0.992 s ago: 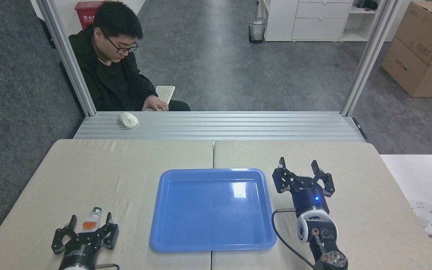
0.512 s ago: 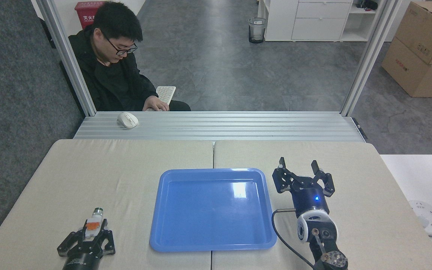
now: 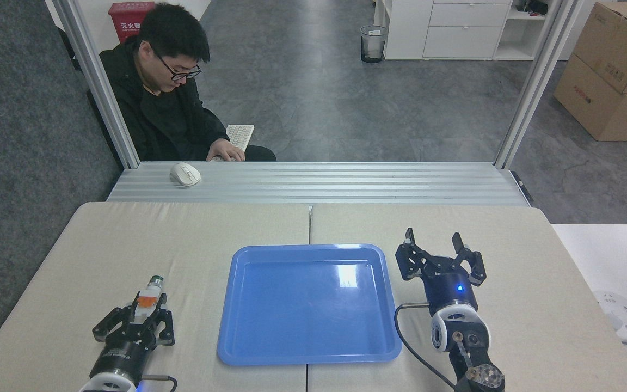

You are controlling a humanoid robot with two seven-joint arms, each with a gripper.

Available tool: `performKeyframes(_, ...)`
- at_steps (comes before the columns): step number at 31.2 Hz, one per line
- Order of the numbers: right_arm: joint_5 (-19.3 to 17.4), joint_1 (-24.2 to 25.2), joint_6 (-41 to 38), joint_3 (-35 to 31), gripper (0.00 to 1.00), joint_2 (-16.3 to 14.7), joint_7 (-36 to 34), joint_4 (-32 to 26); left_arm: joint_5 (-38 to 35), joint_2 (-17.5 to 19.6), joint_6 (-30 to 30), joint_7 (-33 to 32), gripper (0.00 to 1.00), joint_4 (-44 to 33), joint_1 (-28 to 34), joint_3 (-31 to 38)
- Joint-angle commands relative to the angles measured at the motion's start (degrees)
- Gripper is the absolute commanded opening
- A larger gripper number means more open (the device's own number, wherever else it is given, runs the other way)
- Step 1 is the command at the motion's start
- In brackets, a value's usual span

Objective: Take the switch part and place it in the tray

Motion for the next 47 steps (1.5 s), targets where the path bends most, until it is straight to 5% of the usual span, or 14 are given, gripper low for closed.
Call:
performKeyframes(1, 0.00, 0.00, 0.04, 0.01, 1.00, 0.00, -0.02, 0.00, -0.24, 0.41, -3.64, -4.54, 0.00, -10.24, -11.22, -4.51)
performKeyframes(8, 0.09, 0.00, 0.04, -0.08, 1.00, 0.18, -0.02, 0.00, -0.33, -3.97, -4.26, -7.63, 0.00, -5.51, -17.74, -16.73)
performKeyframes(16, 0.26, 0.00, 0.04, -0.08, 1.00, 0.53, -0.02, 0.00, -4.98, -5.21, -4.17, -11.50, 0.00, 8.03, -17.66, -27.28)
performKeyframes(40, 0.26, 0.00, 0.04, -0.17, 1.00, 0.35, -0.02, 0.00, -6.92, -10.31, -5.58, -12.82, 0.00, 6.10, -13.26, -28.69)
performKeyframes(42, 0.26, 0.00, 0.04, -0.17, 1.00, 0.35, -0.02, 0.00, -6.92, -10.40, -5.41, -12.91, 0.03, 6.90, -13.35, -28.43)
performKeyframes(47, 0.18, 0.00, 0.04, -0.08, 1.00, 0.35, -0.02, 0.00, -6.57, -10.23, -3.13, -12.99, 0.31, 7.16, -14.40, -27.99)
